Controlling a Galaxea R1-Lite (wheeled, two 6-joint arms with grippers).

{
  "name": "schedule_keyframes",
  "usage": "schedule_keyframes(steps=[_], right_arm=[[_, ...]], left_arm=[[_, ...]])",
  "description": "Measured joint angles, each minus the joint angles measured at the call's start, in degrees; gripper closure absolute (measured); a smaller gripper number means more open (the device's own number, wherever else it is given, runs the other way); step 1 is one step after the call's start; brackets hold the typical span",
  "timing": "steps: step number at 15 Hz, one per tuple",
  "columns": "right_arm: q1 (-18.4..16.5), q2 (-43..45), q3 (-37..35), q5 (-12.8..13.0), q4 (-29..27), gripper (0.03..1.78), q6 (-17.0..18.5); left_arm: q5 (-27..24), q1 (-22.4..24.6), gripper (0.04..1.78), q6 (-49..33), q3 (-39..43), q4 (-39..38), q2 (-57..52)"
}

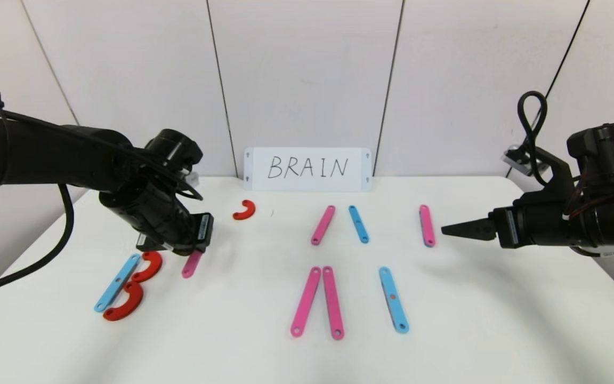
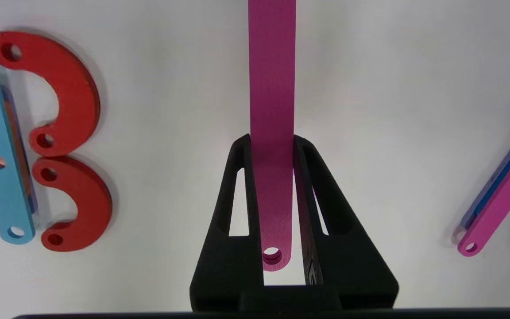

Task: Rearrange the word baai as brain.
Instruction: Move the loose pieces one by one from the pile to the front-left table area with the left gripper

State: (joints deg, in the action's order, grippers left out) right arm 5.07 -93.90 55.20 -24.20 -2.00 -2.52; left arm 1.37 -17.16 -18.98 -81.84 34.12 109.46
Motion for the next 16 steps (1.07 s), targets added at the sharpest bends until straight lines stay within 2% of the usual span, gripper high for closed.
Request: schedule_keyframes(steps=[4, 16], right_arm=[[0.05, 0.00, -0.02, 0.00, 0.00, 0.07, 0.00], [0.10, 0.02, -0.10, 0.00, -0.01, 0.07, 0.00]], left_arm=[[0.26, -0.72, 1.54, -0.06, 3.95, 0.02, 0.22], [1.39, -0.77, 1.54, -0.20, 5.92, 0.33, 3.17]])
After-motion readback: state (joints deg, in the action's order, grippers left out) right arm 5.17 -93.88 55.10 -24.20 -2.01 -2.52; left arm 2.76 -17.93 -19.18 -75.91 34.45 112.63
